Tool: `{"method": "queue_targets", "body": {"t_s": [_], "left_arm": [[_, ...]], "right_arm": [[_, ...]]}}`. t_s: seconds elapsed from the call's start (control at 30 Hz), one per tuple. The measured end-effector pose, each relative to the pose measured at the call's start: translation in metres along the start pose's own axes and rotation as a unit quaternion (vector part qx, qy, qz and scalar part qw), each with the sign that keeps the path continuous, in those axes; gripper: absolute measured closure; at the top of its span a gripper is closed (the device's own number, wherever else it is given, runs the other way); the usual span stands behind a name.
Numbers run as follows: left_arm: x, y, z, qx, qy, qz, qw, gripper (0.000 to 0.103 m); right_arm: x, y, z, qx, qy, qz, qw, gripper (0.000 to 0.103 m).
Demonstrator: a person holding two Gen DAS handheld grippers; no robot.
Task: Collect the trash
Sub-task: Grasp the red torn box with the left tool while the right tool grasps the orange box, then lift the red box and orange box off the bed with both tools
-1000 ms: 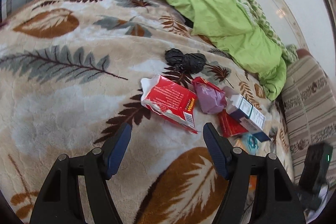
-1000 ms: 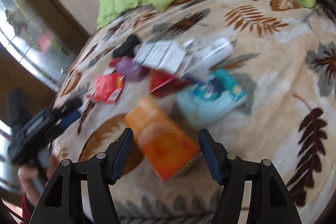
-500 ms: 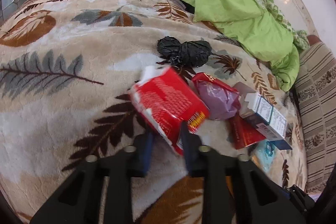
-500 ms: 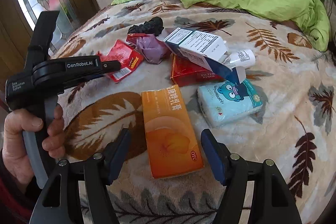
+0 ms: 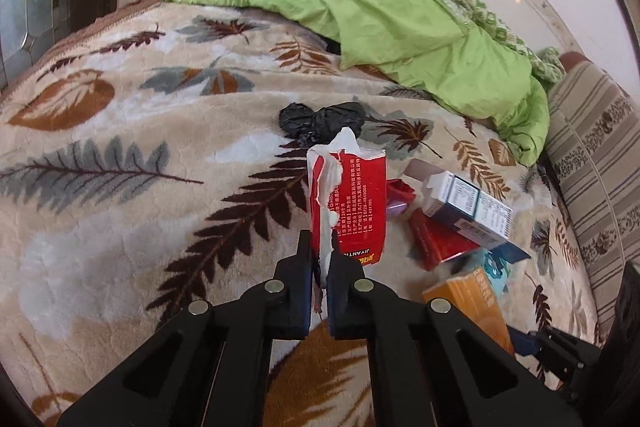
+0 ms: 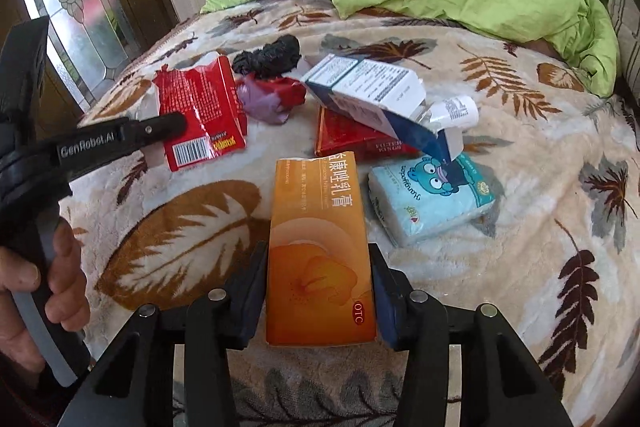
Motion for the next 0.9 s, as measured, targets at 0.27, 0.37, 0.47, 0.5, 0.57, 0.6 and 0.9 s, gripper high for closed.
{"method": "queue_targets", "body": {"t_s": [0.27, 0.37, 0.47, 0.5, 0.57, 0.6, 0.9], "left_arm": [[0.002, 0.030, -0.017, 0.002, -0.029, -0.044, 0.9986, 0.098], [0.004, 0.039, -0.026, -0.003, -0.042, -0.056, 0.9976, 0.098], [0.009, 0.048, -0.039, -0.010, -0.062, -0.062, 0.9961, 0.098], [0.011, 0.050, -0.043, -0.011, -0.069, -0.062, 0.9956, 0.098], [0.016, 0.055, -0.052, -0.009, -0.078, -0.063, 0.9949, 0.098], [0.019, 0.058, -0.056, -0.009, -0.084, -0.063, 0.9944, 0.098], [0.045, 0.083, -0.096, -0.030, -0.133, -0.067, 0.9884, 0.098]], "right_arm": [[-0.002, 0.037, -0.005, -0.009, -0.026, -0.068, 0.997, 0.053], [-0.004, 0.051, -0.010, -0.009, -0.046, -0.094, 0.994, 0.053], [-0.003, 0.060, -0.017, -0.011, -0.070, -0.105, 0.992, 0.053], [-0.001, 0.062, -0.019, -0.012, -0.077, -0.105, 0.991, 0.053], [0.004, 0.067, -0.022, -0.012, -0.085, -0.106, 0.991, 0.053], [0.006, 0.069, -0.022, -0.012, -0.086, -0.109, 0.990, 0.053], [0.029, 0.095, -0.035, -0.003, -0.093, -0.129, 0.987, 0.053]]}}
Point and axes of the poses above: each gripper's, at about its wrist camera, not at the fingertips, and y roughly against the way its jaws point, z to its left, x to its underside, the point moved 2 cm from there along -y, roughly the way its jaws point, and after that the axes turned 15 degrees about -y, right-handed, at the moved point
